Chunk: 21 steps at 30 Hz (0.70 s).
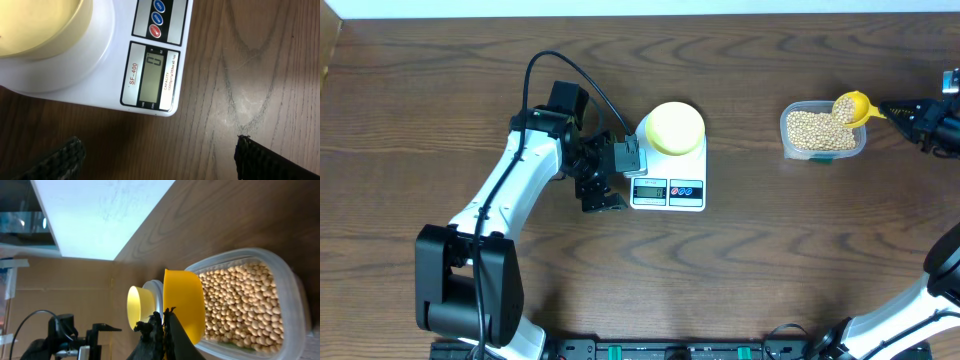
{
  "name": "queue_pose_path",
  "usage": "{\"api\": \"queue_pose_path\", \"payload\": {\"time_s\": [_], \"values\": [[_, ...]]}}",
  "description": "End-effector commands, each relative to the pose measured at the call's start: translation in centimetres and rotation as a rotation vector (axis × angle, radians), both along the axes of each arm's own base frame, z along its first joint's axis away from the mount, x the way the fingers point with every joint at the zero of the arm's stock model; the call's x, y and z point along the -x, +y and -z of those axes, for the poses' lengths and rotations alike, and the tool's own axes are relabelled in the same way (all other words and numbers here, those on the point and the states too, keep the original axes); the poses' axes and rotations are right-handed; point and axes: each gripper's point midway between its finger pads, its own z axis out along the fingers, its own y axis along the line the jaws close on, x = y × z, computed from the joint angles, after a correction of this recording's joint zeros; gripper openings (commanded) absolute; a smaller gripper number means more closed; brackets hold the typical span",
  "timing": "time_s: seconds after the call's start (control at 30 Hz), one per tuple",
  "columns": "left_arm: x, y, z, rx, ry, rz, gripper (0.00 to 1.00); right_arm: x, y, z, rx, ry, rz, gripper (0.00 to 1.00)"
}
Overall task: Scoop item into bowl and weigh 50g on scale
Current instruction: 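Lift the filled scoop out of the tub with the right gripper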
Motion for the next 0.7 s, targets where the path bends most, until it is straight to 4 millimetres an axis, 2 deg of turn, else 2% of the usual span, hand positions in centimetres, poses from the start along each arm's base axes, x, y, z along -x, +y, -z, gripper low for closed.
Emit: {"api": "queue_pose_path", "payload": {"time_s": [0.0, 0.2, 0.23, 0.67], "values": [[0.2, -0.1, 0.1, 0.013, 0.012, 0.005, 0.98, -0.5, 2.0, -1.1, -0.058, -0.02, -0.046, 0.01], [0.2, -0.1, 0.1, 0.013, 0.011, 0.005, 0.98, -1.1, 5.5, -1.1, -0.057, -0.02, -0.127, 0.01], [0.2, -0.1, 0.1, 0.013, 0.012, 0.005, 0.98, -1.3, 6.8, -1.1, -0.057, -0.02, -0.158, 0.01], [0.2, -0.1, 0.1, 0.013, 0.012, 0.006, 0.98, -3.1, 16.7, -2.0, -0.067, -0.041, -0.349, 0.01]]}}
